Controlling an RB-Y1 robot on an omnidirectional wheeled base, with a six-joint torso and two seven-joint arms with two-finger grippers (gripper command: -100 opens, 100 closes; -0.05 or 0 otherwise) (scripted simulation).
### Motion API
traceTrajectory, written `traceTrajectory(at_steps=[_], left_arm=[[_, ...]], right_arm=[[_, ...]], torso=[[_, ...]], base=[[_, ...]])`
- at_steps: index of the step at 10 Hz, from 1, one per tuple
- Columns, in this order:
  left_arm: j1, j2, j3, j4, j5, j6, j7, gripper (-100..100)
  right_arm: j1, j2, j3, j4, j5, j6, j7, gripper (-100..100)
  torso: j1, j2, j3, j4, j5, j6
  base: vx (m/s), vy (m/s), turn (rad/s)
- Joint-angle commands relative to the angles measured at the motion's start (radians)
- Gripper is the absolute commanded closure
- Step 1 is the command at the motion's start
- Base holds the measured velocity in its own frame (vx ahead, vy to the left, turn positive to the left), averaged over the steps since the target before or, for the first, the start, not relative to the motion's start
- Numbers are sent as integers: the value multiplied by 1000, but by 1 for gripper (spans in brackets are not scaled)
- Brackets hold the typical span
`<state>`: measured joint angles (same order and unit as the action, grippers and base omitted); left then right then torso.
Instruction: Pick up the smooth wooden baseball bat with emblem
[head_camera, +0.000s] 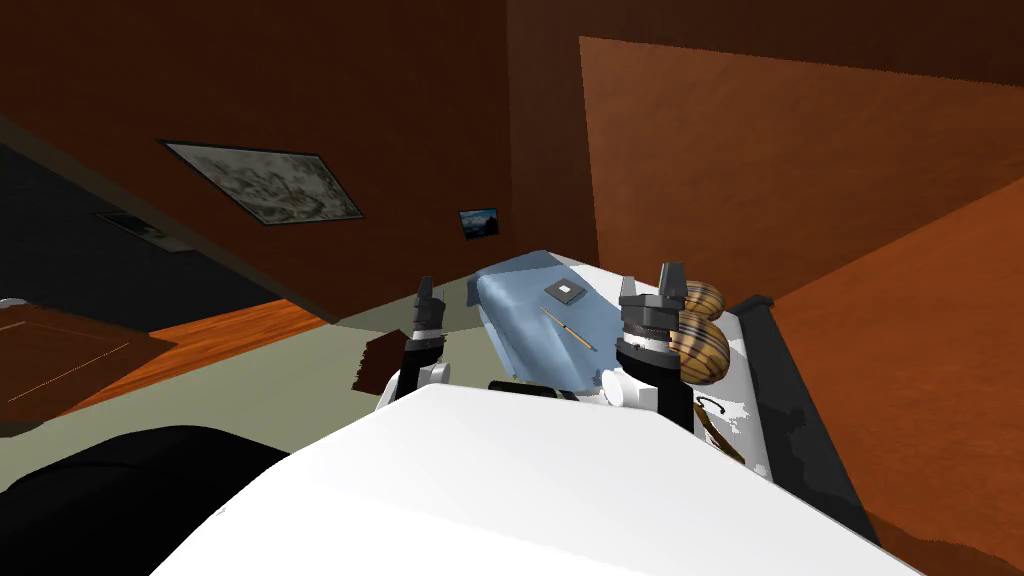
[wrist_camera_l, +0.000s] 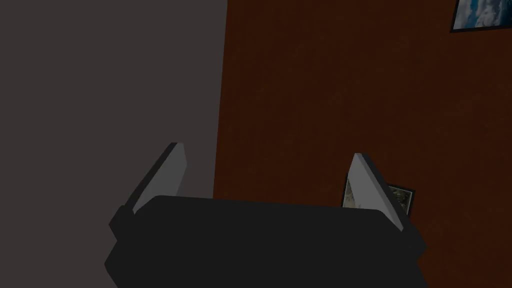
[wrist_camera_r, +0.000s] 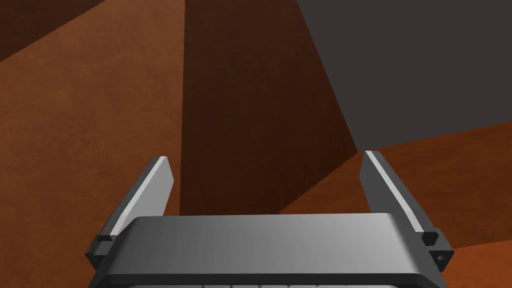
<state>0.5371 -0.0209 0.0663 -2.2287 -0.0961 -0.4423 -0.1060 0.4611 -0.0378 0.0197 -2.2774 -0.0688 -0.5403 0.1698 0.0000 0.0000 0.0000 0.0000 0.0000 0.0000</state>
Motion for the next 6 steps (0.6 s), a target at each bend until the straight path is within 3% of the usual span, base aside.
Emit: traceTrajectory(at_steps=[1, 6], left_arm=[[0, 0, 0, 0, 0, 0, 0, 0], [0, 0, 0, 0, 0, 0, 0, 0]], right_arm=[[11, -48, 13, 8, -3, 11, 2, -100], [43, -175, 62, 43, -12, 51, 9, -100]], torso=[[0, 0, 0, 0, 0, 0], [4, 1, 0, 0, 1, 0]], base=[[-5, 42, 120], [-12, 64, 136]])
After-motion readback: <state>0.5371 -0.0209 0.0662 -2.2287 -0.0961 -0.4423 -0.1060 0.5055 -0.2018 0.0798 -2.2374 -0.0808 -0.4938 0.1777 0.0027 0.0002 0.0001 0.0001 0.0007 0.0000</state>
